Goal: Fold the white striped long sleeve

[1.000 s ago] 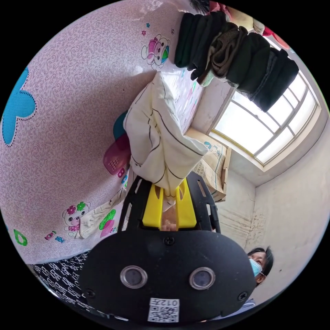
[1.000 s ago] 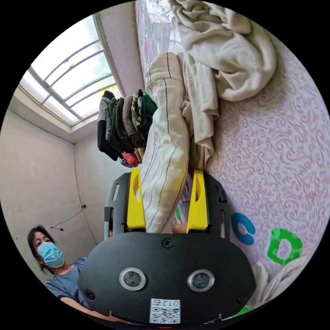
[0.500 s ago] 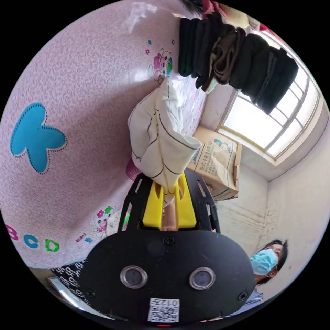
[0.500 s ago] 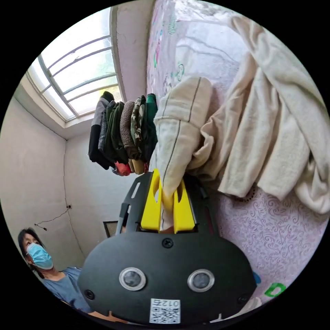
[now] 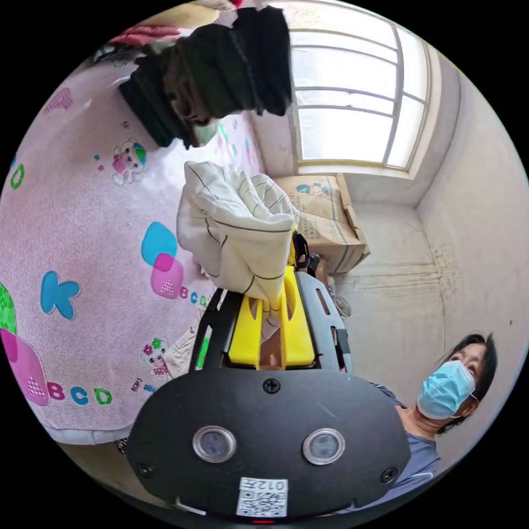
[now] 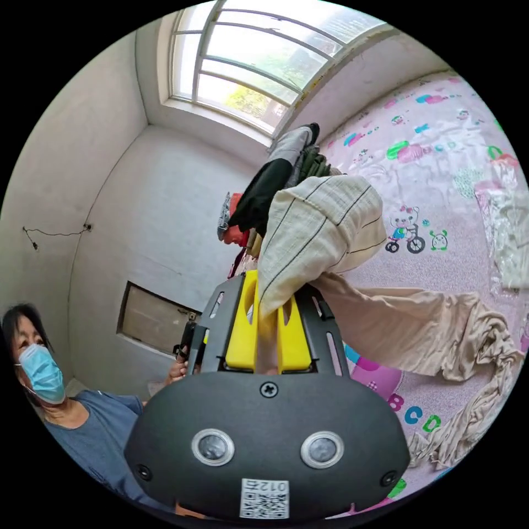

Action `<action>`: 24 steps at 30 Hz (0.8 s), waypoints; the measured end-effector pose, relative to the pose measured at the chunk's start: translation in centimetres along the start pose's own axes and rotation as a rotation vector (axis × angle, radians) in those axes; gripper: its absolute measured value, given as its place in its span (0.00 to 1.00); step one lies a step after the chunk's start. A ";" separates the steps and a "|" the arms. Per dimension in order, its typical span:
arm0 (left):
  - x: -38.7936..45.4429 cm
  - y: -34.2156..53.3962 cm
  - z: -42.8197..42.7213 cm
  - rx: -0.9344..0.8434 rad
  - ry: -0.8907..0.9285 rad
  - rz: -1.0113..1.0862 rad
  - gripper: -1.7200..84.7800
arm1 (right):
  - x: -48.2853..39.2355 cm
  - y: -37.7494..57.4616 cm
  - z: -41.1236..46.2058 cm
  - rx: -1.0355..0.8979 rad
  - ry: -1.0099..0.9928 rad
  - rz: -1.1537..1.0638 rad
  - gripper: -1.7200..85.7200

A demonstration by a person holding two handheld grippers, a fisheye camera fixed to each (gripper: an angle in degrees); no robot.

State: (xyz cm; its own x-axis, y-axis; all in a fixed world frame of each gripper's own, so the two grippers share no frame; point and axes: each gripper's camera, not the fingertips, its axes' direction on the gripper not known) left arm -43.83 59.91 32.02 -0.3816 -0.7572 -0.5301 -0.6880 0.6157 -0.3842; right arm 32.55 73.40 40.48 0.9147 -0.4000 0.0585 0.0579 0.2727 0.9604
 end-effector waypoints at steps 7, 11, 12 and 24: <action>14.8 -3.4 -3.9 0.068 0.077 0.299 0.12 | -14.3 -18.3 2.5 -0.055 -0.013 -0.269 0.02; 23.2 -8.9 -7.1 0.156 0.093 0.444 0.12 | -19.4 -31.6 5.5 -0.039 -0.038 -0.327 0.02; 24.2 -9.7 -7.5 0.170 0.090 0.457 0.12 | -19.6 -33.3 5.9 -0.025 -0.047 -0.329 0.02; 24.1 -23.2 -8.3 0.328 0.048 0.397 0.11 | -14.7 -54.2 22.7 -0.020 0.033 -0.457 0.02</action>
State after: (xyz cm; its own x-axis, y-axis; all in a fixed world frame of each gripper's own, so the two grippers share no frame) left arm -42.17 25.62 34.41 -0.6073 -0.4555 -0.6509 -0.2578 0.8879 -0.3809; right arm 6.90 44.57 -6.26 0.8056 -0.4554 -0.3791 0.4661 0.0921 0.8799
